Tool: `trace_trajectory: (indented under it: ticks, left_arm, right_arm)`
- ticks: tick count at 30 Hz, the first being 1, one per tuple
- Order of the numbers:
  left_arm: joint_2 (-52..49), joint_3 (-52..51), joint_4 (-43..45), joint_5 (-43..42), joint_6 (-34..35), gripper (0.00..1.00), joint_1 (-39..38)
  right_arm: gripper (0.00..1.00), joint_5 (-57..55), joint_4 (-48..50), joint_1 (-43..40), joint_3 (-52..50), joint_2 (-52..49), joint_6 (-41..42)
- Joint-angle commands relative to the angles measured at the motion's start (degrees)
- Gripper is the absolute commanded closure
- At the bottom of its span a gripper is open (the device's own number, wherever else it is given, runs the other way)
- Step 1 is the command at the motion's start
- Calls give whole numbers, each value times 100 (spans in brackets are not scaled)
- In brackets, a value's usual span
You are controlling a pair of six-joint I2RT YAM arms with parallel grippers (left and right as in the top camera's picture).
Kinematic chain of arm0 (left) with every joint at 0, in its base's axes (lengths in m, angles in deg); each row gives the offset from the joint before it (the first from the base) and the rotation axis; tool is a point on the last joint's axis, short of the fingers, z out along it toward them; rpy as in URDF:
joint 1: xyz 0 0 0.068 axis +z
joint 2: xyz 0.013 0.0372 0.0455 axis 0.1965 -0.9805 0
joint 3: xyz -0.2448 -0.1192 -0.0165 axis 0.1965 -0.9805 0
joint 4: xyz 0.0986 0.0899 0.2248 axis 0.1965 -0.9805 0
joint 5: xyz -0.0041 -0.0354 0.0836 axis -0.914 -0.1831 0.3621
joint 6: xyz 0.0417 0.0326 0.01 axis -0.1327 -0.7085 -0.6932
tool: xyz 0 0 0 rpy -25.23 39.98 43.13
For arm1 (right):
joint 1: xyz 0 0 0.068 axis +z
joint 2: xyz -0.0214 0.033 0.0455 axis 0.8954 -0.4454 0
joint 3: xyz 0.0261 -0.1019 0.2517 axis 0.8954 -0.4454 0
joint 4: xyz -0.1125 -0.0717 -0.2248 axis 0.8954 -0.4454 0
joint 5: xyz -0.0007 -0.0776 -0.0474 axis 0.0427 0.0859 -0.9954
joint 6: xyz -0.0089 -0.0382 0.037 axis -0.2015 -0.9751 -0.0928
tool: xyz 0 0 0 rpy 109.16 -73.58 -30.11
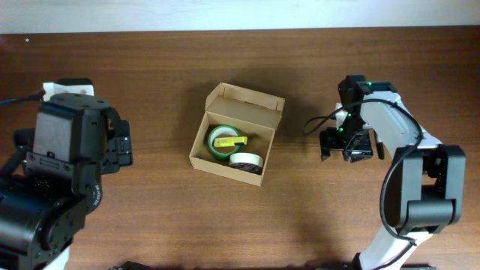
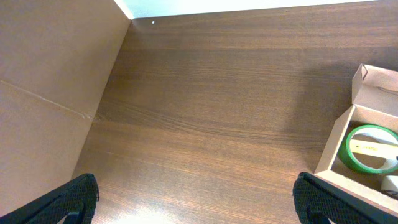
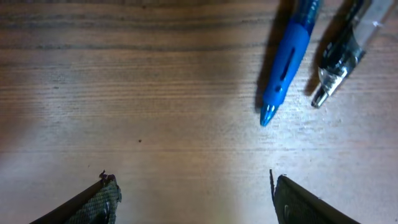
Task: Pack container
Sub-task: 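Lower the right gripper over the blue pen and grasp it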
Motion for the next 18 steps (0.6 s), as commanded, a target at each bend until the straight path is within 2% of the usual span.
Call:
trace_trajectory:
  ticks: [1, 12, 18]
  left_arm:
    - [-2, -28, -7, -66, 76, 0, 24]
    - [-2, -28, -4, -63, 74, 1, 24]
    - [-2, -28, -2, -63, 74, 1, 24]
  right_arm:
    - [23, 50, 96, -46, -35, -190, -114]
    - [24, 76, 356, -623, -28, -452, -341]
    - [32, 142, 374, -671, -28, -452, -343]
